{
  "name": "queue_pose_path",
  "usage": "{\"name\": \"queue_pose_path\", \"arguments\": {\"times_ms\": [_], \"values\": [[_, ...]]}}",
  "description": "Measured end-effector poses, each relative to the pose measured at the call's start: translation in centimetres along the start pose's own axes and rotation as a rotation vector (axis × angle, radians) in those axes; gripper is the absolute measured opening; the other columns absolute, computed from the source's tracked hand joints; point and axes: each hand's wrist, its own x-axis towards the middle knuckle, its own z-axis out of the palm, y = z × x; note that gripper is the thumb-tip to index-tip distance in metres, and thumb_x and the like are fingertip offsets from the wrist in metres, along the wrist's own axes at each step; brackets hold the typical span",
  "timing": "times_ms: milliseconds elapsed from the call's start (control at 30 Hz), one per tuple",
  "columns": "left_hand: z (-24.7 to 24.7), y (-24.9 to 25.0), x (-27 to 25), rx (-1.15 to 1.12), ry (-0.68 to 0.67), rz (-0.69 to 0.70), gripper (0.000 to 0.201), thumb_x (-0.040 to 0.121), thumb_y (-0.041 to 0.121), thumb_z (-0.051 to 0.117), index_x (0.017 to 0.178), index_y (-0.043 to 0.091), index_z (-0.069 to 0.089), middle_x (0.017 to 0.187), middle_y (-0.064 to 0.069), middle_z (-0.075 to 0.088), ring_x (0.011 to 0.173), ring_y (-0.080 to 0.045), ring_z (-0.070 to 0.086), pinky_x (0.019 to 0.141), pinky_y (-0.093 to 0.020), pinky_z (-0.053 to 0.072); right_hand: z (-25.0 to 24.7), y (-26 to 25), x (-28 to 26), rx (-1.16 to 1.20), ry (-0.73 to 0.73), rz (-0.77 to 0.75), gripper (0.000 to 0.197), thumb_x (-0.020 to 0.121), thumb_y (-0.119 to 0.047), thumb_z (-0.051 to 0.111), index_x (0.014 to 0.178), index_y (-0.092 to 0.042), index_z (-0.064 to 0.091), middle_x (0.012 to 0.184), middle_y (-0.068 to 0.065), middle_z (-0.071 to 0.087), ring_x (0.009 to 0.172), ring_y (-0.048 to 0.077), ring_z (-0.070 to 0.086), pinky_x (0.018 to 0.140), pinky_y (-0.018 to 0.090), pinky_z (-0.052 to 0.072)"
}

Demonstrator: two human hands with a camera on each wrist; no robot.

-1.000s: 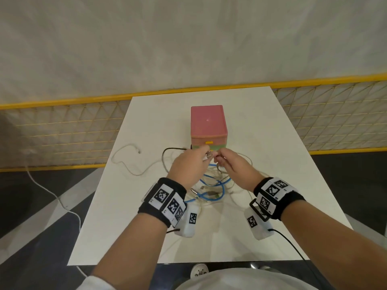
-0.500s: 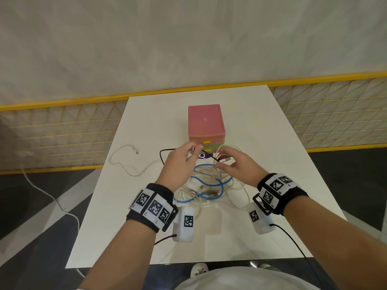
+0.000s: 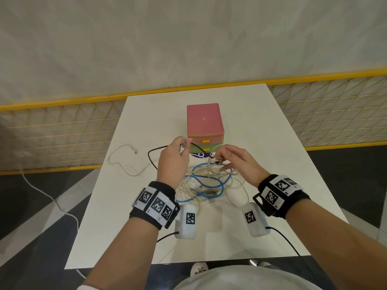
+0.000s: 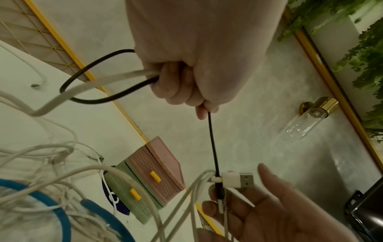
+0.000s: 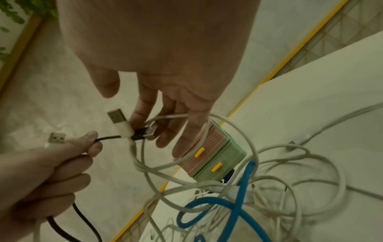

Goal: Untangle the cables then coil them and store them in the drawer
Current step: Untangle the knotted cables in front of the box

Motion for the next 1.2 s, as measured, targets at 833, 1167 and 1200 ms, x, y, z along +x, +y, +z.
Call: {"name": "queue_pose_path", "arguments": {"times_ms": [833, 1167, 1200], "values": [[2.2, -1.1, 0.7, -0.037, -0.421, 0.115, 0.014, 0.095, 0.025, 0.058, 0.098, 0.021, 0.072, 0.091, 0.012, 0.068, 0.08, 0.009, 0.058, 0.071, -0.007, 0.041, -0.2, 1.9, 0.7, -0.332, 0.077, -0.052, 0.043, 0.073, 0.015, 0.053, 0.085, -0.026, 0.056, 0.088, 0.0, 0.057, 0.087, 0.024, 0.058, 0.074, 0.032, 0.051], [3.3, -1.3, 0.3, -0.08, -0.548, 0.1, 0.016, 0.09, 0.032, 0.066, 0.097, 0.018, 0.065, 0.08, 0.015, 0.058, 0.069, 0.009, 0.051, 0.063, -0.008, 0.037, 0.2, 2.2, 0.9, -0.328, 0.166, -0.089, 0.037, 0.073, 0.012, 0.055, 0.078, -0.024, 0.051, 0.08, -0.003, 0.054, 0.076, 0.016, 0.053, 0.065, 0.025, 0.046], [3.4, -1.4, 0.4, -0.069, -0.563, 0.102, 0.014, 0.089, 0.032, 0.067, 0.096, 0.019, 0.066, 0.082, 0.015, 0.06, 0.073, 0.008, 0.052, 0.066, -0.008, 0.037, 0.2, 2.2, 0.9, -0.328, 0.174, -0.09, 0.036, 0.073, 0.011, 0.055, 0.079, -0.024, 0.05, 0.08, -0.003, 0.054, 0.076, 0.016, 0.053, 0.064, 0.024, 0.045]]}}
